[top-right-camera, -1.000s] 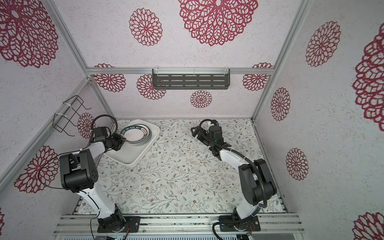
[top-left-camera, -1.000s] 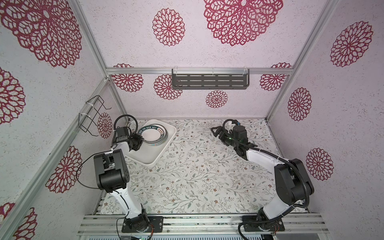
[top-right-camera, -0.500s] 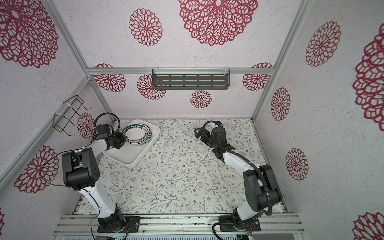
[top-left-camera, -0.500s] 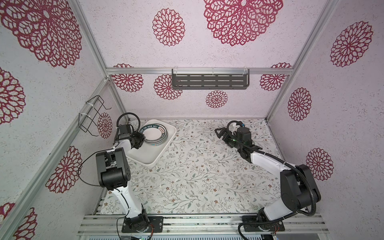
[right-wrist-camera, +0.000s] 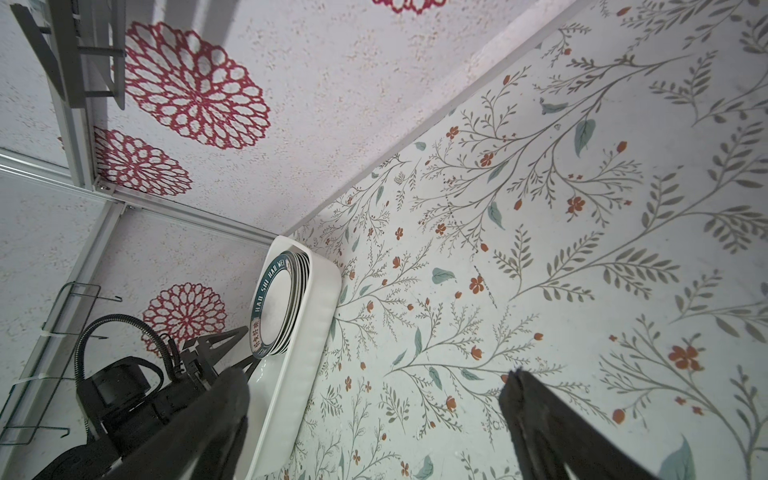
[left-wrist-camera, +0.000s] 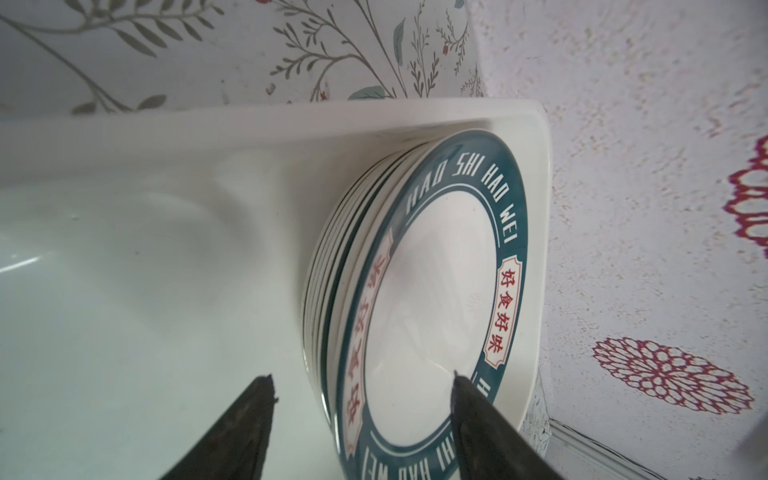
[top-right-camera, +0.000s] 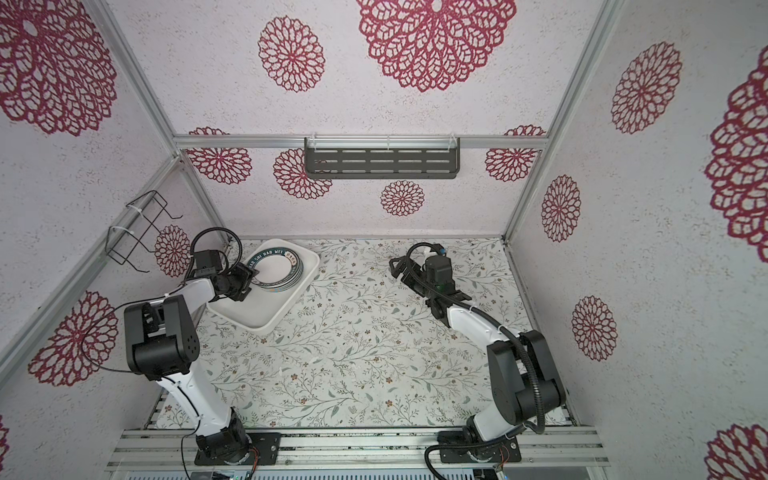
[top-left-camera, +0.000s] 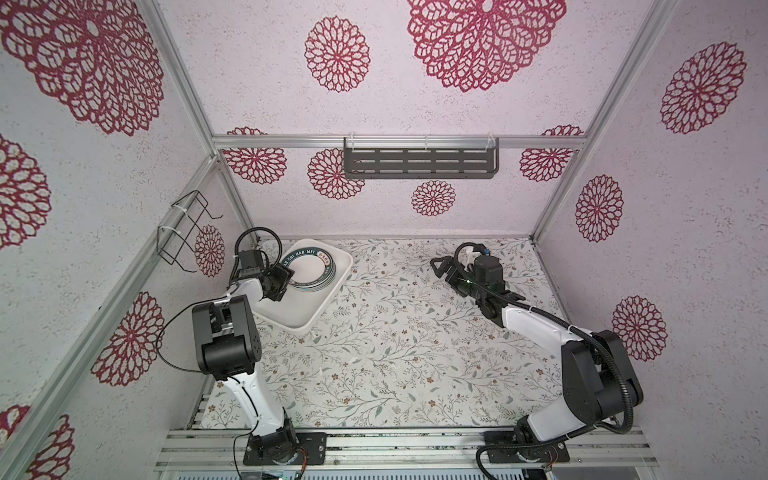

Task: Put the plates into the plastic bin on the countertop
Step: 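Lower the green-rimmed plate onto the bin stack and open the left gripper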

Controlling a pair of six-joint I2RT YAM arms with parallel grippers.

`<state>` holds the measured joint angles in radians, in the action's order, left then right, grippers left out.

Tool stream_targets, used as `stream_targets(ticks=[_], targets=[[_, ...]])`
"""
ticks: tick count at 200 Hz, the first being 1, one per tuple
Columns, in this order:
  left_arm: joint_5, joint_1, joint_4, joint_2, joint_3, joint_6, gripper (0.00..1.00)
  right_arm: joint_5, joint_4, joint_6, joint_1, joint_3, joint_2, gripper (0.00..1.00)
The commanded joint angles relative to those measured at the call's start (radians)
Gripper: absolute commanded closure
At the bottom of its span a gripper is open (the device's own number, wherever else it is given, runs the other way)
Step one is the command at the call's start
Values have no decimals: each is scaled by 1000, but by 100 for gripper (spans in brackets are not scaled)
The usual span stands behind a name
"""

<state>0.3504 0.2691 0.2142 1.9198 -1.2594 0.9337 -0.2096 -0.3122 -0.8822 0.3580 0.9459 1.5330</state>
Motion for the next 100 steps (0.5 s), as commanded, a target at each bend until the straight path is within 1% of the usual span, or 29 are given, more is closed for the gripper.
stream_targets(ticks=[1, 39, 100], targets=[[3, -8, 11, -45, -9, -30, 23, 27, -23, 10, -5, -14, -67, 1], [9, -7, -1, -54, -6, -35, 11, 50, -1, 18, -4, -33, -96, 1], [11, -20, -26, -80, 14, -42, 4, 80, 26, 38, -4, -52, -138, 1]])
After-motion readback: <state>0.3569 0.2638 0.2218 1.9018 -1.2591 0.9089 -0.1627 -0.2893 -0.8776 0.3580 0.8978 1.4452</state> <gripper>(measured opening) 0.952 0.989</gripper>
